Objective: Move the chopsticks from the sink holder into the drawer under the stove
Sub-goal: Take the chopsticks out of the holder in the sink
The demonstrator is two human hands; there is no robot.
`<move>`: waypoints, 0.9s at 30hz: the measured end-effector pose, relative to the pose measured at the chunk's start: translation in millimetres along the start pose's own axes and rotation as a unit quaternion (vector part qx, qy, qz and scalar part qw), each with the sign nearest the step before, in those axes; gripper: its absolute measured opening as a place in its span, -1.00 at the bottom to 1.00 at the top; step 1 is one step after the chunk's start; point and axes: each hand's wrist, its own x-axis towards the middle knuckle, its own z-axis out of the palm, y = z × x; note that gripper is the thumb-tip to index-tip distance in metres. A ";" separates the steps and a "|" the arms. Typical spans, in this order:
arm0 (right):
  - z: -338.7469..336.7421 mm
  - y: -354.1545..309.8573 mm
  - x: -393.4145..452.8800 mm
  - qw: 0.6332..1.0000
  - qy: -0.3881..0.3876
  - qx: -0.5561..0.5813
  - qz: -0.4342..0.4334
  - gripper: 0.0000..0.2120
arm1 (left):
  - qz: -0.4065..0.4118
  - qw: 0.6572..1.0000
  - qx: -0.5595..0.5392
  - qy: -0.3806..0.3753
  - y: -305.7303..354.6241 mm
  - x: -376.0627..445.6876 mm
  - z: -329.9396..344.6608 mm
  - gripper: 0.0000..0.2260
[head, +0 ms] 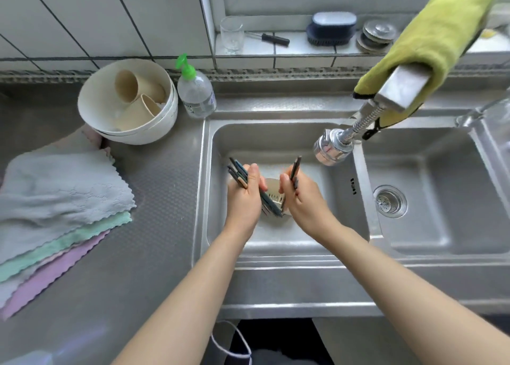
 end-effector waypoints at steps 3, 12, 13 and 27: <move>-6.0 -9.3 -27.6 0.997 0.064 0.045 0.029 -0.73 | -0.010 1.000 -0.011 -0.027 13.5 -20.7 -5.7 -0.55; -53.0 -32.0 -107.5 0.936 0.279 0.193 0.099 -0.74 | -0.022 0.995 -0.026 -0.090 49.5 -74.9 3.9 -0.50; -58.7 -32.5 -115.7 0.931 0.291 0.198 0.100 -0.75 | -0.022 0.994 -0.029 -0.099 53.4 -79.9 9.2 -0.51; -152.7 -2.0 -291.3 0.853 0.467 0.182 0.144 -0.71 | 0.037 0.945 -0.032 -0.322 76.3 -211.3 132.5 -0.55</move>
